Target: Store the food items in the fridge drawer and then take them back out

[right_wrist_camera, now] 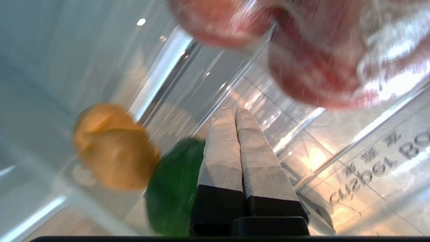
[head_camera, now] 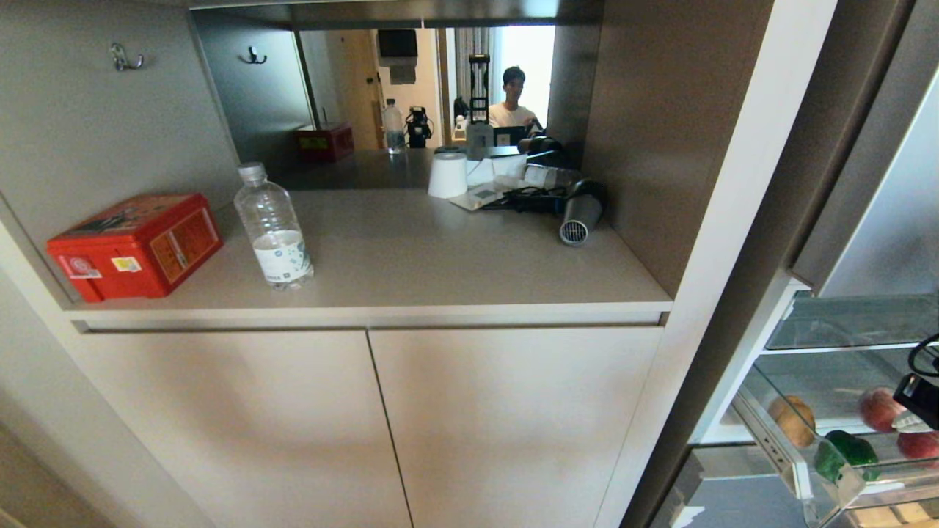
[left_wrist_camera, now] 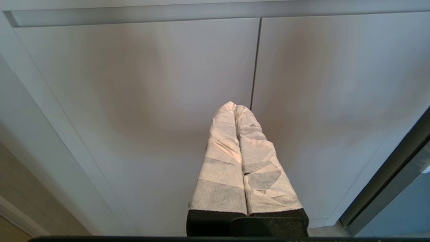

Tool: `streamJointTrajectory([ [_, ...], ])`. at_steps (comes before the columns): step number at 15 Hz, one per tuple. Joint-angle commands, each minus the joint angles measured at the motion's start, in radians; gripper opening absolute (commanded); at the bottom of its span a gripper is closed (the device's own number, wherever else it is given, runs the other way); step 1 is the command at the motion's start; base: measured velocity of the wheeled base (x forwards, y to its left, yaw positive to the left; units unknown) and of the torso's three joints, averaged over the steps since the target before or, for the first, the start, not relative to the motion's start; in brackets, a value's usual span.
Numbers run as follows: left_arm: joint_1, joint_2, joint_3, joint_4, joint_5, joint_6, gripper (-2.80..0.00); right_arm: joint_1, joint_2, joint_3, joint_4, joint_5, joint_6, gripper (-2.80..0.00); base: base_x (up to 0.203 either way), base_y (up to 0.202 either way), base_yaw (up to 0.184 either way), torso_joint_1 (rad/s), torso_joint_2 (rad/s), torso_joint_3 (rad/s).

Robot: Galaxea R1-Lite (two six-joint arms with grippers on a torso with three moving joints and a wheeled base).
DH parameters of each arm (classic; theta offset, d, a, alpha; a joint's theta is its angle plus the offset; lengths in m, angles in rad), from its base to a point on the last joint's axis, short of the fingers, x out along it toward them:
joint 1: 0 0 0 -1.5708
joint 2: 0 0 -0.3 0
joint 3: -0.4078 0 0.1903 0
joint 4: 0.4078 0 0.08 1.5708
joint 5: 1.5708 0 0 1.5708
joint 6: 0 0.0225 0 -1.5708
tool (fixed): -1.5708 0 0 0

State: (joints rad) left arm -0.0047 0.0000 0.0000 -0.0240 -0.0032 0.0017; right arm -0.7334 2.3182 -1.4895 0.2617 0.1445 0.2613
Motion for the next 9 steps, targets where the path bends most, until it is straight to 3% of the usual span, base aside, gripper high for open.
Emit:
streamJointTrajectory([
  [1,0.0,0.0,0.011,-0.001,0.0,0.0,-2.8,0.013,-0.049,0.025,0.004,0.005,0.002,-2.8,0.0,0.0,0.0,0.0,0.0,0.0],
  [9,0.0,0.0,0.011,-0.001,0.0,0.0,-2.8,0.03,-0.148,0.109,0.001,0.006,0.008,-2.8,0.0,0.0,0.0,0.0,0.0,0.0],
])
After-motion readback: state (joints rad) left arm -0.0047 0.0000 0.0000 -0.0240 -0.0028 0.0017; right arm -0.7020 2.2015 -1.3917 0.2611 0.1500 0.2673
